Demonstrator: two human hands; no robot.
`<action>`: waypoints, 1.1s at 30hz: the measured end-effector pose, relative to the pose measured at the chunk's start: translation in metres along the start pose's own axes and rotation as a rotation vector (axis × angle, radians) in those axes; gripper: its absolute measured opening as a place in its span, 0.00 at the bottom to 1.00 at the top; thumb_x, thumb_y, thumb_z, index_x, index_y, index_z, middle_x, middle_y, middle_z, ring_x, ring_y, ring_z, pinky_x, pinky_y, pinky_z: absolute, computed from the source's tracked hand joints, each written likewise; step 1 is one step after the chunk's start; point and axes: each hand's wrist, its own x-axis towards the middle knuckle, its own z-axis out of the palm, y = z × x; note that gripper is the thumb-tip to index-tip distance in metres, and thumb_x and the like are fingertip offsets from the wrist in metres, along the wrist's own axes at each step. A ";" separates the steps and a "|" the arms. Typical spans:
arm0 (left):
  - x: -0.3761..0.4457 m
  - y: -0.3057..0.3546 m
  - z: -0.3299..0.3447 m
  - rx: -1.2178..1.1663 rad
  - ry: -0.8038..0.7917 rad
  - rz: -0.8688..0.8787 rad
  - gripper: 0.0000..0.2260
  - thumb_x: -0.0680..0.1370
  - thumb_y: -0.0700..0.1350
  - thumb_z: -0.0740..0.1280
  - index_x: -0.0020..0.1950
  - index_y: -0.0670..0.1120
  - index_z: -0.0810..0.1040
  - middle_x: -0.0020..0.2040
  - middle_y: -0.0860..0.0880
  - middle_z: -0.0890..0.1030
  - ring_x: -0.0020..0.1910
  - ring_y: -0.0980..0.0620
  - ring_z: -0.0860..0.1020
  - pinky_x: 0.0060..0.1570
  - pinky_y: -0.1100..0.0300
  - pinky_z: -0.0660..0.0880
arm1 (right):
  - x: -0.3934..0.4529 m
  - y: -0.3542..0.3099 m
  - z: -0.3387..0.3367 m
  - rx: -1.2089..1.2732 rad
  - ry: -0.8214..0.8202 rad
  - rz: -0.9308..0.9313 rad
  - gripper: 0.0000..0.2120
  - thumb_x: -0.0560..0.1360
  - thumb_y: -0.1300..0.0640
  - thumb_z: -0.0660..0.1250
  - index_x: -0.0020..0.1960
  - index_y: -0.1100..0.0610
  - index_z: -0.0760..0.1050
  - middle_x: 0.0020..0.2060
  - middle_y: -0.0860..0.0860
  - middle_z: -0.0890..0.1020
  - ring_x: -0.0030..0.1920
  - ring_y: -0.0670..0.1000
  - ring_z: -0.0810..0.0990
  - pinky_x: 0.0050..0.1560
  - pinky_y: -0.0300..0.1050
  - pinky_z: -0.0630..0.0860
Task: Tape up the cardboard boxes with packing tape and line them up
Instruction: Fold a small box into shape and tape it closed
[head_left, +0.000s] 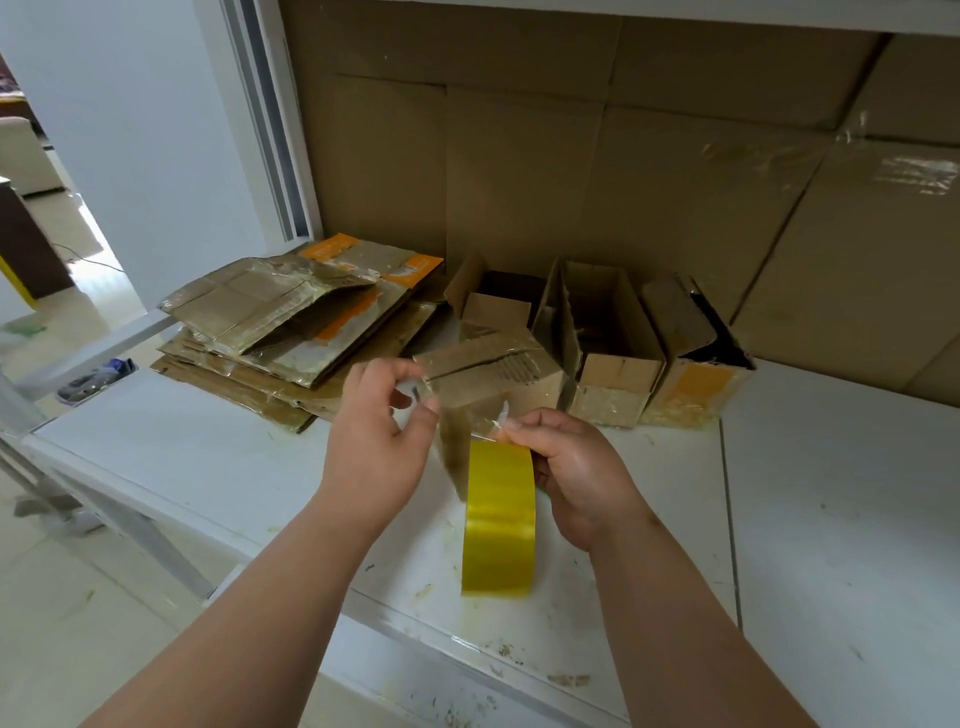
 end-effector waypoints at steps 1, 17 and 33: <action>-0.003 0.007 0.000 -0.053 -0.029 -0.058 0.07 0.77 0.44 0.70 0.53 0.53 0.75 0.53 0.55 0.76 0.49 0.56 0.76 0.46 0.63 0.73 | 0.000 0.000 0.000 -0.007 0.001 -0.004 0.08 0.77 0.61 0.68 0.39 0.57 0.80 0.37 0.52 0.83 0.40 0.50 0.79 0.47 0.45 0.74; -0.012 0.033 0.002 -0.475 -0.460 -0.493 0.16 0.74 0.40 0.74 0.59 0.45 0.74 0.46 0.47 0.85 0.45 0.52 0.82 0.49 0.56 0.76 | -0.018 -0.004 0.008 -0.309 0.176 -0.314 0.07 0.77 0.62 0.68 0.40 0.58 0.79 0.47 0.48 0.82 0.49 0.44 0.80 0.52 0.39 0.74; -0.034 0.032 0.012 0.024 -0.023 0.182 0.17 0.72 0.40 0.76 0.58 0.53 0.79 0.62 0.52 0.70 0.63 0.72 0.64 0.56 0.81 0.62 | -0.036 -0.014 0.010 -0.167 0.155 -0.210 0.11 0.79 0.55 0.68 0.45 0.64 0.77 0.40 0.62 0.79 0.40 0.51 0.75 0.47 0.51 0.76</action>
